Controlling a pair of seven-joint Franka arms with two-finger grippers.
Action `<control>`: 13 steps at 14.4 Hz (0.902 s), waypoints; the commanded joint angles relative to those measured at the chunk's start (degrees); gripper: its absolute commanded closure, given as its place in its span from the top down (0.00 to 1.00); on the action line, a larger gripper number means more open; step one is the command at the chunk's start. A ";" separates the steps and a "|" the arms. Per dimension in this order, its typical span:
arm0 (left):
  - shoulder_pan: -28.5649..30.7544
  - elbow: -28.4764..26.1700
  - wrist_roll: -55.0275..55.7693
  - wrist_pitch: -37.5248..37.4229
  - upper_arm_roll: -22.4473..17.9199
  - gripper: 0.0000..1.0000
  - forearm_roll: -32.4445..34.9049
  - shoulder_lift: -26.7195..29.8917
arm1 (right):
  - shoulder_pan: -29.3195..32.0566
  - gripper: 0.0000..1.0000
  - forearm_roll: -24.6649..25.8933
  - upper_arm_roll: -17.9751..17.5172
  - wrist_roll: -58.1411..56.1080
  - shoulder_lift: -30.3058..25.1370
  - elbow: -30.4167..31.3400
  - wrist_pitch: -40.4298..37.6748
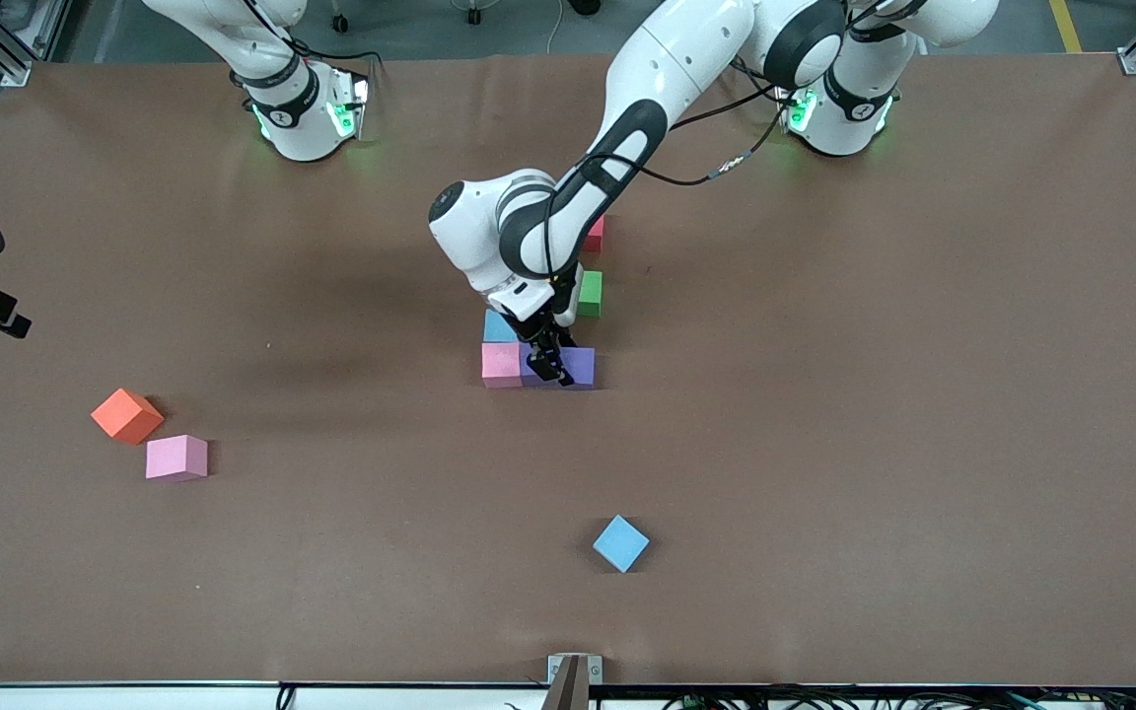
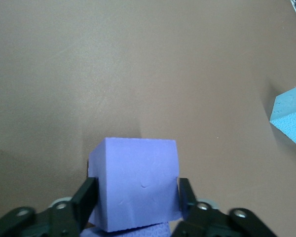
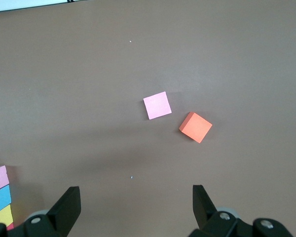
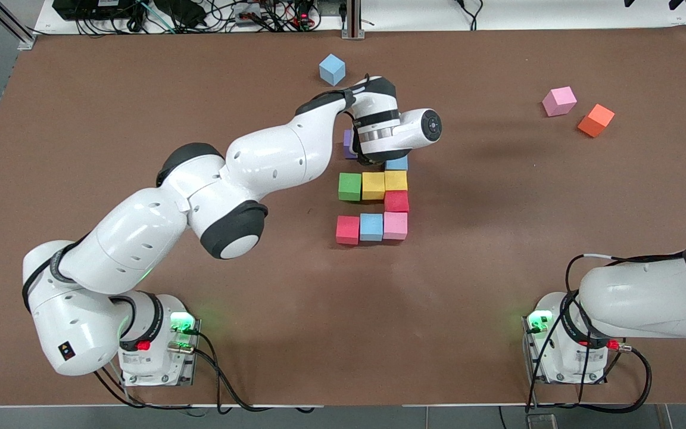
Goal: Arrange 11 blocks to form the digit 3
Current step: 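Lower the purple cube beside the first purple cube and open the left gripper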
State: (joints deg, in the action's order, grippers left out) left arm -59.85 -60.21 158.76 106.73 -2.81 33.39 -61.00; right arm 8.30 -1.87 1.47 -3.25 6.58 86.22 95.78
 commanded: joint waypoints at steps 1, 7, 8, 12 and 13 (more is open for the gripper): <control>-0.18 -0.96 8.76 0.32 0.35 1.00 0.54 0.44 | 1.19 1.00 -0.33 -0.76 -0.44 -0.07 0.09 -0.25; 0.96 -0.70 3.94 -1.00 0.44 1.00 -2.27 3.16 | 1.19 1.00 -0.33 -0.76 -0.44 0.19 0.09 -0.25; 1.40 -0.69 2.97 -1.17 0.44 1.00 -3.32 3.77 | 1.19 1.00 -0.33 -0.76 -0.44 0.19 0.09 -0.25; 6.22 -0.52 -3.08 -1.88 1.05 1.00 -5.08 7.90 | 1.19 1.00 -0.33 -0.76 -0.53 0.19 0.09 -0.94; 8.68 -0.43 -6.15 -1.88 1.49 1.00 -6.48 9.65 | 1.19 1.00 -0.33 -0.76 -0.70 0.19 0.00 -1.39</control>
State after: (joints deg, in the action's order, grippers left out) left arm -55.32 -59.47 154.88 105.60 -2.75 29.10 -55.35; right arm 8.39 -1.89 1.46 -3.25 6.77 86.27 95.27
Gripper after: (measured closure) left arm 0.000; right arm 0.000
